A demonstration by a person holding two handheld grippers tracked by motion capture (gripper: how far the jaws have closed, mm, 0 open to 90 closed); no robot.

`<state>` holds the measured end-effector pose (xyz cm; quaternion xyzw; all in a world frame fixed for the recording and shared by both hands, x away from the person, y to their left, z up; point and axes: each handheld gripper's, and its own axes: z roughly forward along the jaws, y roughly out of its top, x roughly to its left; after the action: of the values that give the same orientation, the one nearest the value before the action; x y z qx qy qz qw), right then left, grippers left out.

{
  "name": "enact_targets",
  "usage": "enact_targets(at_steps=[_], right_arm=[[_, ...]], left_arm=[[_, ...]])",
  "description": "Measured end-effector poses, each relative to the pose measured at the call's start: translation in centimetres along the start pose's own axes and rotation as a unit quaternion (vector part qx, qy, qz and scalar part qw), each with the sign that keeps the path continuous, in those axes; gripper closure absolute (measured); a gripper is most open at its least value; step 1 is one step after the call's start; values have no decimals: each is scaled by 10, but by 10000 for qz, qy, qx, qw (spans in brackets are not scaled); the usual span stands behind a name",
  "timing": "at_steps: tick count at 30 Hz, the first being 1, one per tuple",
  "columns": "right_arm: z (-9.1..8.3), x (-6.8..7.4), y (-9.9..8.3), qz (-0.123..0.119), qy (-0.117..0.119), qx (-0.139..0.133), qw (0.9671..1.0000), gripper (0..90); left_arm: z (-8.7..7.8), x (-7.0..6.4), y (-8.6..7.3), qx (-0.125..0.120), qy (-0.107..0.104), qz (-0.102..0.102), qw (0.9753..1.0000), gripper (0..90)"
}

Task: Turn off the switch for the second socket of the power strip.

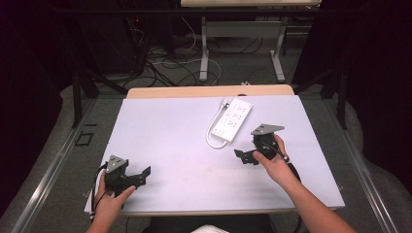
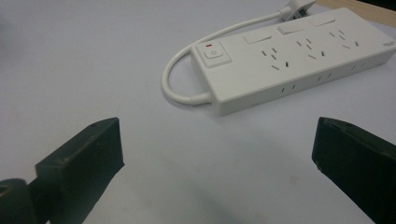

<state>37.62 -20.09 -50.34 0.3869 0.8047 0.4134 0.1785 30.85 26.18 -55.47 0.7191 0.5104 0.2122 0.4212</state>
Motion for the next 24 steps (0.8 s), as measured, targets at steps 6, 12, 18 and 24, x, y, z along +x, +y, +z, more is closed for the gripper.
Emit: enact_targets(at_steps=[6,12,18,24], right_arm=[[-3,1,-14,66,83,63,9999,62],[-4,1,-27,83,15,54,10000,63],[-7,2,-35,138,-21,60,9999,63],[-7,-1,-42,112,-141,122,9998,63]], left_arm=[[0,0,0,2,4,-4,10000,55],[0,0,0,-2,5,-1,10000,55],[0,0,0,-5,-5,4,10000,55],[-1,0,0,-9,-5,8,10000,55]])
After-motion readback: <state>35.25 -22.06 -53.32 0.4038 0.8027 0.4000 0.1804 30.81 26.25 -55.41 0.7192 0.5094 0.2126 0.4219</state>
